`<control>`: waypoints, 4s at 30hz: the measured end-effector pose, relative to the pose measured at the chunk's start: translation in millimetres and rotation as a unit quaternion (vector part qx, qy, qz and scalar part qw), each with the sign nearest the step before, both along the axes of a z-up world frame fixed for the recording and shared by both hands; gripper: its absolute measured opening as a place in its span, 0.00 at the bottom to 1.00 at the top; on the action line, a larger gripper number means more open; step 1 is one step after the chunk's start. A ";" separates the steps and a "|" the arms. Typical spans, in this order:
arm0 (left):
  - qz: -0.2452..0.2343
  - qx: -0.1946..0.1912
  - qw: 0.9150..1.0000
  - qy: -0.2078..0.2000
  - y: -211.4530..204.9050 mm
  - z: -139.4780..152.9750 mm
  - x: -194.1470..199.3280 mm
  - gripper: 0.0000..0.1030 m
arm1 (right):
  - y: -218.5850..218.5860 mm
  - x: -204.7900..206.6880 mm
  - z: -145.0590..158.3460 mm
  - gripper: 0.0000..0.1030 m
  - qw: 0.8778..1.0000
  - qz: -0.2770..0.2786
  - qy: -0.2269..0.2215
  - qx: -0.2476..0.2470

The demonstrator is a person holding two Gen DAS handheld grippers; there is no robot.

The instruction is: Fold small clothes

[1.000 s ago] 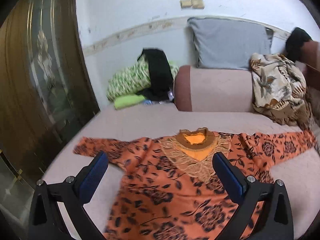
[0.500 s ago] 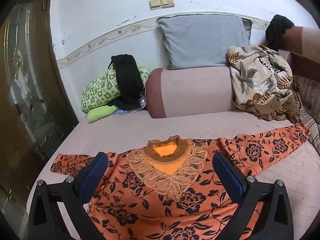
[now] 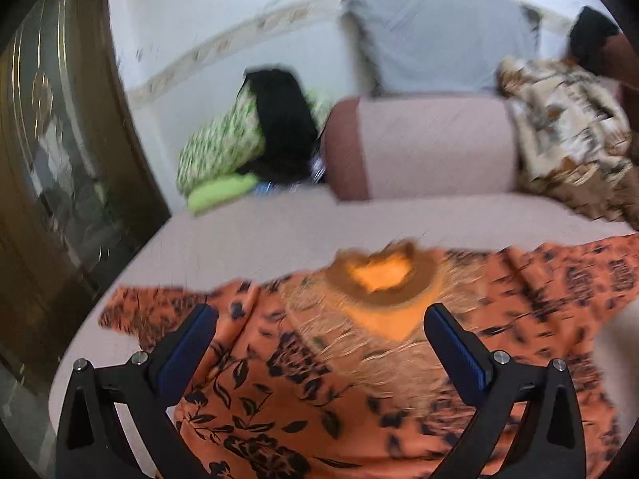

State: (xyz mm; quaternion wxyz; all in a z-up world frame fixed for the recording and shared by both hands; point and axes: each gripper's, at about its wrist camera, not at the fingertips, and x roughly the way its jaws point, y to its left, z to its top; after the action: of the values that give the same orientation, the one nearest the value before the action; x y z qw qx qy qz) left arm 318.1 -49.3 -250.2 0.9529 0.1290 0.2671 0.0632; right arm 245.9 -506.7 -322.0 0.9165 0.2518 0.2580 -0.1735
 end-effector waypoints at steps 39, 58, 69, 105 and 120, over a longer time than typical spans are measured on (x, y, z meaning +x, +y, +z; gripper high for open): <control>0.175 0.009 0.984 -0.024 174.1 12.3 36.5 1.00 | 128.5 93.2 65.7 0.09 0.935 0.195 -0.203 0.217; 0.313 -0.150 0.936 0.060 313.0 -1.3 37.0 1.00 | 437.1 105.1 31.0 0.25 0.877 0.454 0.000 0.158; 0.327 -0.164 0.928 0.062 326.0 0.4 37.9 1.00 | 481.7 115.6 48.9 0.87 0.851 0.518 -0.047 0.074; 0.269 -0.486 0.825 0.104 388.4 -61.2 87.4 0.80 | 372.8 115.6 7.7 0.55 0.884 0.452 0.014 0.120; 0.275 -0.497 0.820 0.073 450.4 -66.6 120.4 0.05 | 339.6 130.3 3.3 0.48 0.903 0.404 -0.005 0.148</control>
State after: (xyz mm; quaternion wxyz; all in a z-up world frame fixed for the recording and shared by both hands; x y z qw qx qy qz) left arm 438.5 401.0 -316.7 0.8088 -0.4361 0.3552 0.1716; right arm 376.1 -167.0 -318.7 0.8614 0.2599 0.3553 0.2533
